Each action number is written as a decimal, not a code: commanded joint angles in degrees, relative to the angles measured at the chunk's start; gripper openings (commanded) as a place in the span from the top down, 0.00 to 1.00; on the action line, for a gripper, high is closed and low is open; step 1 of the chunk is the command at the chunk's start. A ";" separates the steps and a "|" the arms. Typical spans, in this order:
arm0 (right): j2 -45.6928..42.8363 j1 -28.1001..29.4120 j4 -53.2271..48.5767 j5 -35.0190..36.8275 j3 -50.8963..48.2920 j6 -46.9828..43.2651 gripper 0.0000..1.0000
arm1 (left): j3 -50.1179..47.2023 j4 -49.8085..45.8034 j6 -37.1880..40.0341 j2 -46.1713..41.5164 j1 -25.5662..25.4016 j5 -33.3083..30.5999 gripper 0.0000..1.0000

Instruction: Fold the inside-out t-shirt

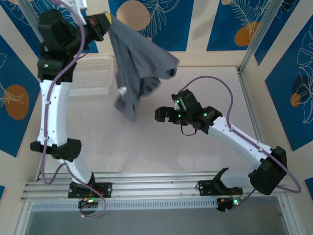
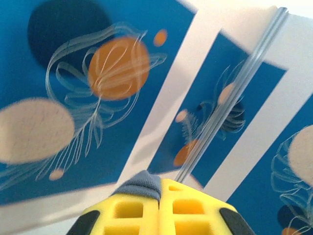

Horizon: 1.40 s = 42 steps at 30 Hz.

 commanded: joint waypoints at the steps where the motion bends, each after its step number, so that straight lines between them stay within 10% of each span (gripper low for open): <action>1: -4.63 -2.42 -2.27 3.06 -1.49 1.11 0.01 | -12.28 -1.70 5.07 2.27 -2.42 -0.98 1.00; 5: -10.06 -7.10 0.86 -0.35 -5.87 2.38 0.01 | -28.57 2.81 7.21 -2.94 -5.47 -7.30 0.41; 7: -10.76 -9.60 2.35 -2.99 -7.24 2.63 0.01 | -36.58 4.17 6.40 -6.58 -5.63 -12.10 0.32; 16: 0.39 -14.09 3.22 -7.46 -7.12 -1.47 0.01 | -73.17 10.87 -5.42 -24.86 -11.82 -23.25 0.31; 24: 17.19 -11.46 5.59 -5.98 -2.56 -5.45 0.06 | -80.43 11.51 -3.75 -15.66 -19.98 -24.55 0.29; 26: 20.92 -10.72 5.56 -4.36 -0.51 -6.32 0.13 | -78.53 10.67 -3.05 -10.76 -20.33 -23.89 0.27; 31: 20.70 -8.16 8.76 -2.89 -0.06 -5.10 0.69 | -73.82 9.50 -3.80 -2.62 -19.70 -28.77 0.24; 34: 18.45 -7.82 10.30 -4.27 -1.27 -4.63 0.96 | -73.34 12.26 -2.74 1.09 -19.09 -34.86 0.28; 37: 17.78 -7.75 9.40 -5.95 -1.38 -4.69 1.00 | -71.88 15.13 -1.77 3.99 -18.53 -32.15 0.38; 42: 15.39 -6.44 8.05 -6.86 -2.42 -4.44 1.00 | -71.77 17.11 -3.13 2.55 -17.56 -25.19 1.00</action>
